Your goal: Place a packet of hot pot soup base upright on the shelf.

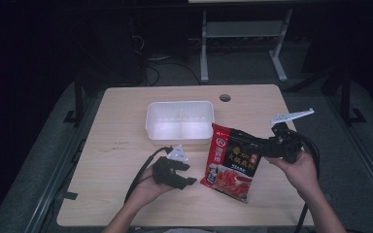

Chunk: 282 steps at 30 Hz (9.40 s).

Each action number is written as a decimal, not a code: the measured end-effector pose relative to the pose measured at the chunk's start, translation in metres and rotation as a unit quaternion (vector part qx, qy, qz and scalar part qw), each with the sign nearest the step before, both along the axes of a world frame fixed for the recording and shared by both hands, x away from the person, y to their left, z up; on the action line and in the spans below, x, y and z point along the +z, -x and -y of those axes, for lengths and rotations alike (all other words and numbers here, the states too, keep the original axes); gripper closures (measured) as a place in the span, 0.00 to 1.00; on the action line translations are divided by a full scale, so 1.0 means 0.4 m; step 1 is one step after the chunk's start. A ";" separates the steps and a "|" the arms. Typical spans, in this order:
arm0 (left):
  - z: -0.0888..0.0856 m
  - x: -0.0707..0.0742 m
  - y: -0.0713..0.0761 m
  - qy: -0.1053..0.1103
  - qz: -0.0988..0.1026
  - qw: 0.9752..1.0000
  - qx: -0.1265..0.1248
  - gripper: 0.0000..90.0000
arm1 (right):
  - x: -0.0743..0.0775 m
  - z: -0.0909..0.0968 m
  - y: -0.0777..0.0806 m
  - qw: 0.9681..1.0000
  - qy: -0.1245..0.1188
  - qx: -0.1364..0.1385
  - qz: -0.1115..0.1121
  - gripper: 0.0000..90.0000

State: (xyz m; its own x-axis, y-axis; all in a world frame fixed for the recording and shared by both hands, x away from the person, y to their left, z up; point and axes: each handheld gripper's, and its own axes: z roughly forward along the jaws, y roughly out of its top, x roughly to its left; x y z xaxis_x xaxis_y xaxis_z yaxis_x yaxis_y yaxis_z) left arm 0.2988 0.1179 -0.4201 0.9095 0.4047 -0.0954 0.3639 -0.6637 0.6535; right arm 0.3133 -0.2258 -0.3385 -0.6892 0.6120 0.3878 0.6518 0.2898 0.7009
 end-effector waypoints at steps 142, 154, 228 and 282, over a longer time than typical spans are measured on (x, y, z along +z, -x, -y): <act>-0.263 -0.062 0.080 -0.034 0.026 0.998 0.054 0.31 | 0.096 -0.593 -0.424 0.992 0.051 -0.086 0.080 0.74; -0.266 -0.060 0.080 -0.027 0.023 0.998 0.054 0.31 | 0.069 -0.604 -0.413 0.991 0.072 -0.066 0.087 0.73; -0.260 -0.069 0.082 -0.038 0.023 0.997 0.062 0.30 | 0.009 -0.264 -0.233 1.000 -0.005 0.010 0.010 0.41; -0.258 -0.078 0.076 -0.038 0.025 0.996 0.073 0.30 | -0.139 -0.003 -0.050 0.999 -0.013 -0.039 -0.005 0.35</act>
State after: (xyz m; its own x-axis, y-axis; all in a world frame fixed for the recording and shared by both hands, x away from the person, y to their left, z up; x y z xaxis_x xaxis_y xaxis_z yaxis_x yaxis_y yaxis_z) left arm 0.2682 0.2211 -0.4514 0.8436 0.5367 -0.0148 0.4277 -0.6551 0.6228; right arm 0.3335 -0.2245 -0.3942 -0.6353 0.6541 0.4105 0.6789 0.2197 0.7006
